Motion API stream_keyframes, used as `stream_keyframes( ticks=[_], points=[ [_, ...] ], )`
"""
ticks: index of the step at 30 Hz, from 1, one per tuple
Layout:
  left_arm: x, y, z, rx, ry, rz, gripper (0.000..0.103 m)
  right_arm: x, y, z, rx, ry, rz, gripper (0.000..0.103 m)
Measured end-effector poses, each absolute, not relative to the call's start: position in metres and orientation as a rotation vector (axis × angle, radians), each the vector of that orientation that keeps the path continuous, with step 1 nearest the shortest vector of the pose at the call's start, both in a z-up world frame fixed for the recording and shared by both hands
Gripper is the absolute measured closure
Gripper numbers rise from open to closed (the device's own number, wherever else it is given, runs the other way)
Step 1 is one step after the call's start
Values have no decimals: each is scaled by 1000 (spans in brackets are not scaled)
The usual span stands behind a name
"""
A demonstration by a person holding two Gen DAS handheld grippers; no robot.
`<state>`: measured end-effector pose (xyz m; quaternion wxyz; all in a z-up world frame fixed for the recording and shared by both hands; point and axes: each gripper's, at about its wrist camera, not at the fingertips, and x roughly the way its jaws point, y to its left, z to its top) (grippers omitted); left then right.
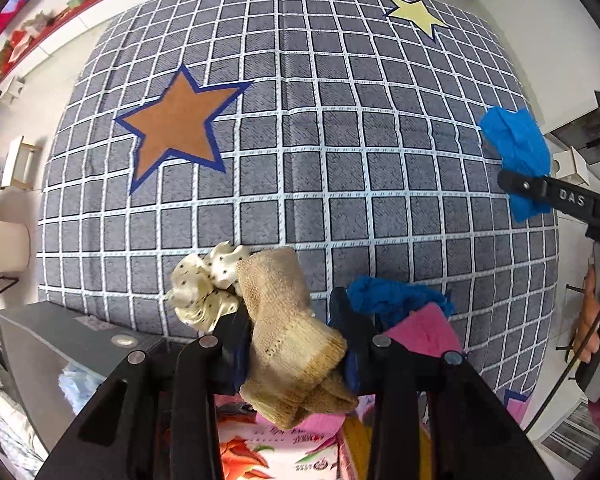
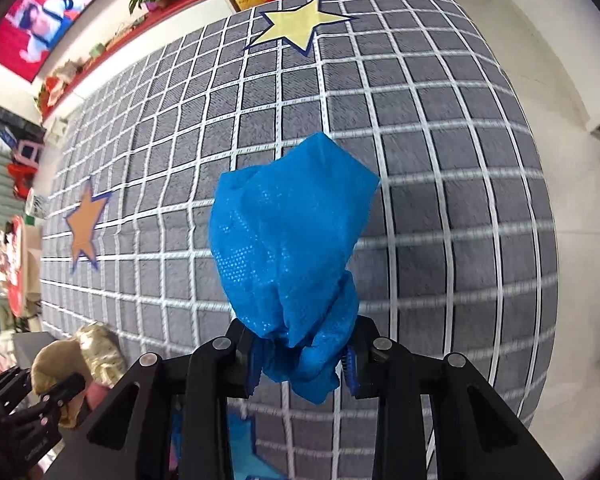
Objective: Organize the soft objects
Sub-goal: 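Carry the blue cloth and beige sock over the white box with both tools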
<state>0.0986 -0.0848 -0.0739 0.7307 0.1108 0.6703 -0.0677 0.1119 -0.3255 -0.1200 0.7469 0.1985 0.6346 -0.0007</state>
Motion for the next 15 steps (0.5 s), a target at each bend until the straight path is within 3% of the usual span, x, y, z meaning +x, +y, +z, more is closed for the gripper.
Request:
stream_keyframes(
  ticks=[15],
  points=[
    [5, -52, -51, 331, 1391, -232, 63, 8, -293, -92, 485, 1398, -49, 70]
  ],
)
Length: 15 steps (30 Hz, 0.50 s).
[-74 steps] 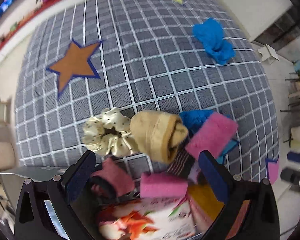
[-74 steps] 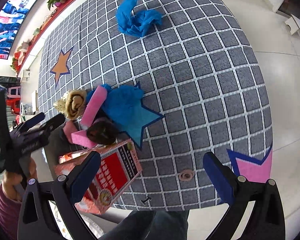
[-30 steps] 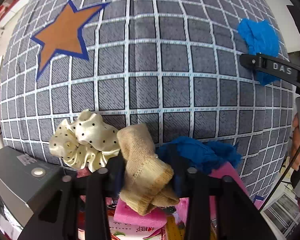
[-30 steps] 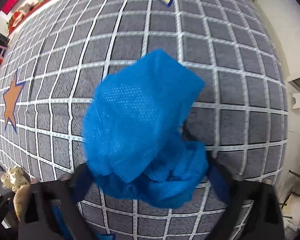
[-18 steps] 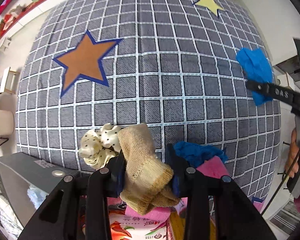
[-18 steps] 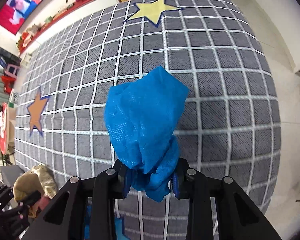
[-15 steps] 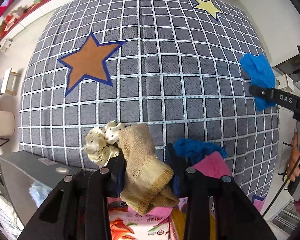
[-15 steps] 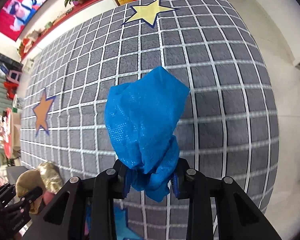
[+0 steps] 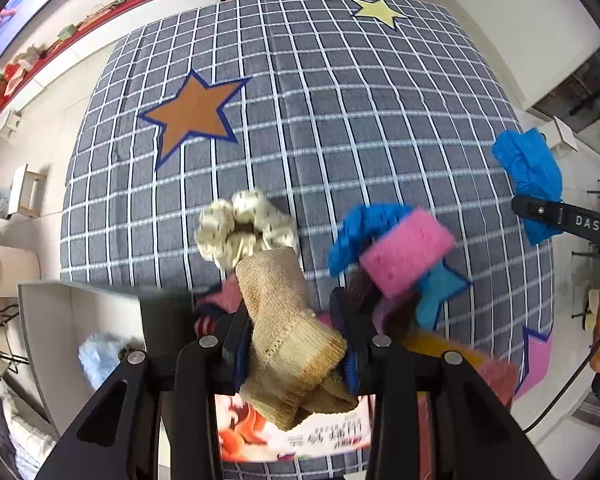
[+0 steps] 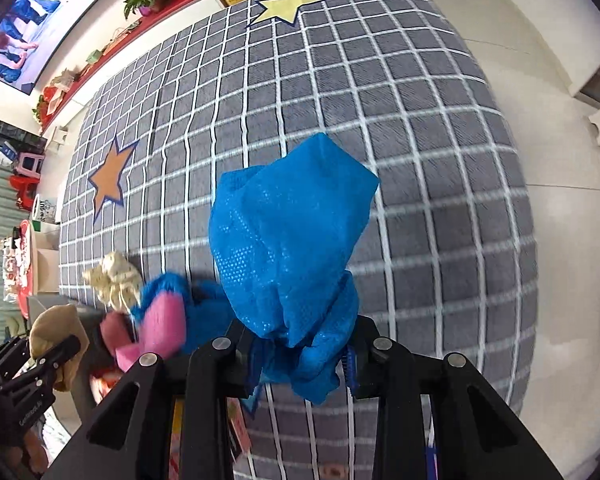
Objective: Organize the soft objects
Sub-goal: 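Carry the blue cloth and beige sock over the white box with both tools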
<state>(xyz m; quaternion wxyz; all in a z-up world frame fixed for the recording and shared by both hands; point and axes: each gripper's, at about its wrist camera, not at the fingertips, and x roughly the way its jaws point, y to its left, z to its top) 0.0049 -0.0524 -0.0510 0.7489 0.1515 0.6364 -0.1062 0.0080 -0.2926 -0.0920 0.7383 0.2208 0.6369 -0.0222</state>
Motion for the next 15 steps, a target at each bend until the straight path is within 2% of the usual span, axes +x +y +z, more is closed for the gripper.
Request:
stream_keyframes(
  ticks=[15],
  points=[
    [-87, -6, -30, 394, 1340, -387, 63, -128, -240, -59, 498, 1415, -169, 70]
  ],
)
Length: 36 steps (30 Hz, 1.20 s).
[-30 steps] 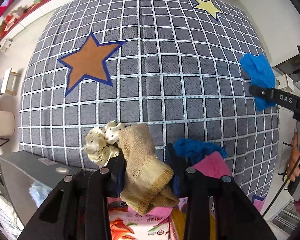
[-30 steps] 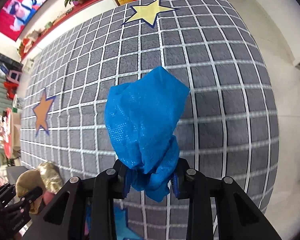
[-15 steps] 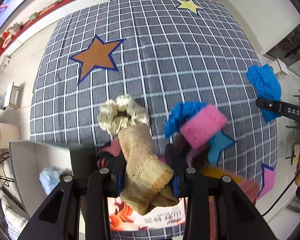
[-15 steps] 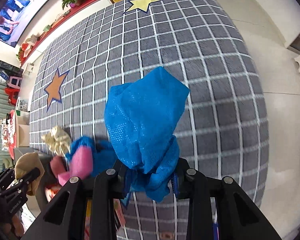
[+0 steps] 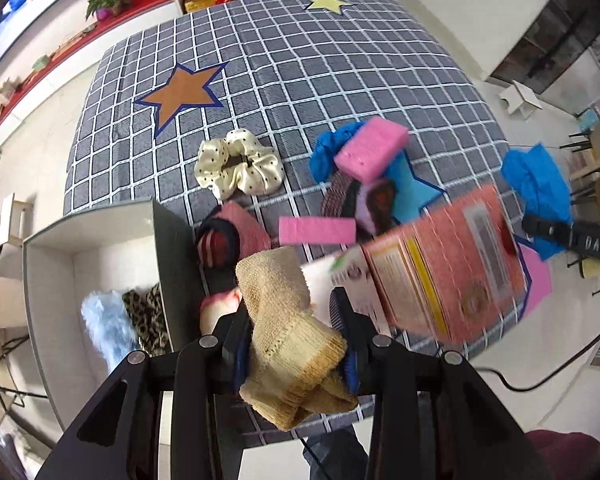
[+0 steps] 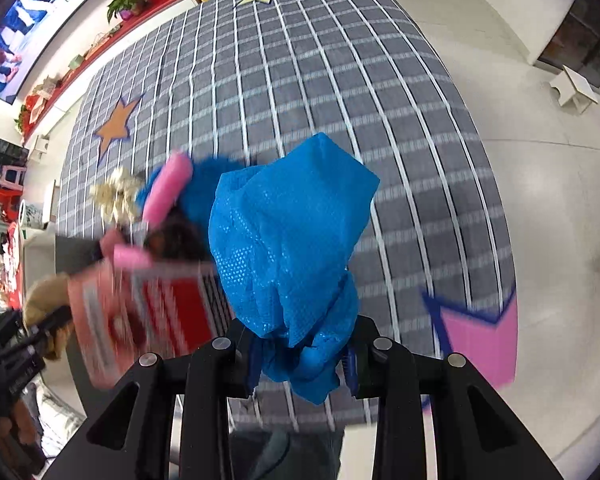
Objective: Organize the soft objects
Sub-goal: 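Carry the blue cloth and beige sock over the white box with both tools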
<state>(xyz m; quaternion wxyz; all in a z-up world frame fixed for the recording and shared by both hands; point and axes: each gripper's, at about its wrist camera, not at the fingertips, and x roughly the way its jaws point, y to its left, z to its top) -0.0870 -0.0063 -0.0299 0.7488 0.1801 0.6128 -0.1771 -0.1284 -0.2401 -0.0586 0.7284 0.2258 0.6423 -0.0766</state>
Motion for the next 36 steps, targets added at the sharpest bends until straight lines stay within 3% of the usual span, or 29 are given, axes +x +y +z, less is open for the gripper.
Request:
stream_keyframes(
  ticks=[15, 36],
  points=[
    [-135, 50, 11, 329, 1222, -422, 63, -209, -127, -39, 404, 1450, -18, 70],
    [-149, 188, 30, 97, 1137, -130, 63, -137, -18, 19, 110, 1370, 211, 70]
  ],
)
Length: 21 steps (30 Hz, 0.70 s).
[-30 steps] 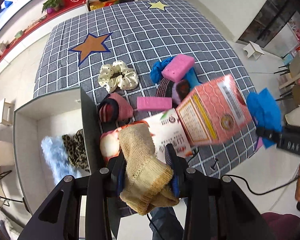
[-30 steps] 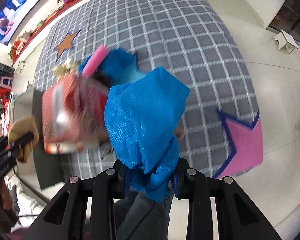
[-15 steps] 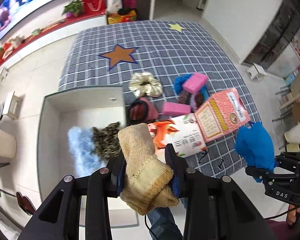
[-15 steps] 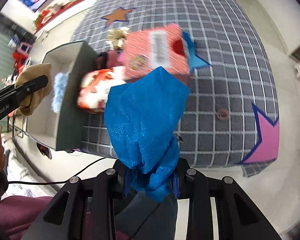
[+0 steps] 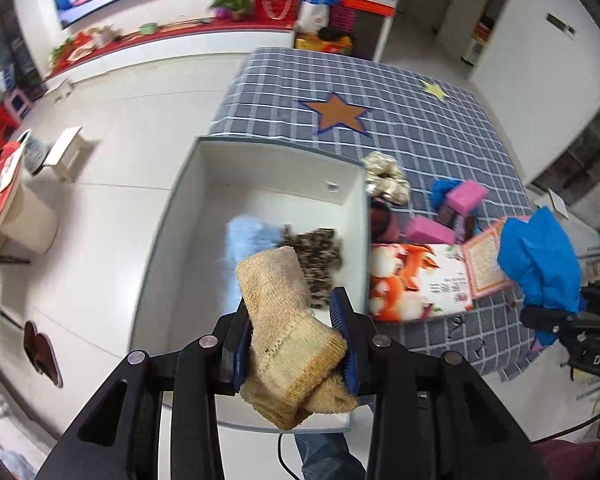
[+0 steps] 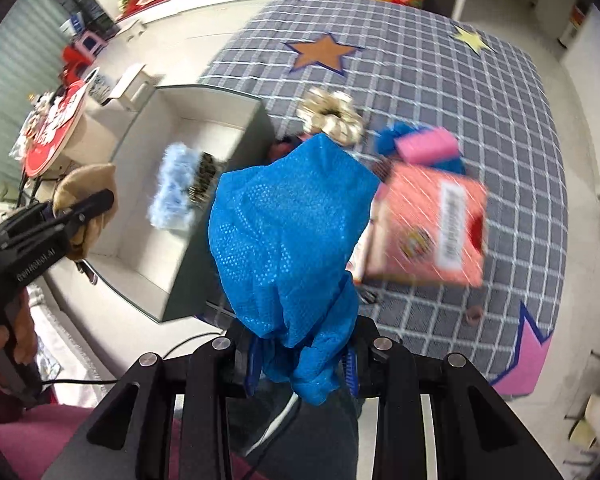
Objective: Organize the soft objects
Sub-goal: 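Carry the blue cloth and beige sock over the white box with both tools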
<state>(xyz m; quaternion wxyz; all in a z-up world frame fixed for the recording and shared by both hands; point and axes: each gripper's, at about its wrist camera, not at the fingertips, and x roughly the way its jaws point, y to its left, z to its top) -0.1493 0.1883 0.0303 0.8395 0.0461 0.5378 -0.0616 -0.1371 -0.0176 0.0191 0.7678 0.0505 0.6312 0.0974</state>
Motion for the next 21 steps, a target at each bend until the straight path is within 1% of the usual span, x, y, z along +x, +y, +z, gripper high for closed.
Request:
stream_keyframes(
  ticks=[9, 21],
  points=[
    [-156, 221, 20, 39, 1158, -49, 63, -106, 41, 32, 32, 1344, 334, 70],
    [-155, 235, 10, 6, 1185, -15, 63, -89, 69, 29, 12, 1359, 384, 70]
  ],
)
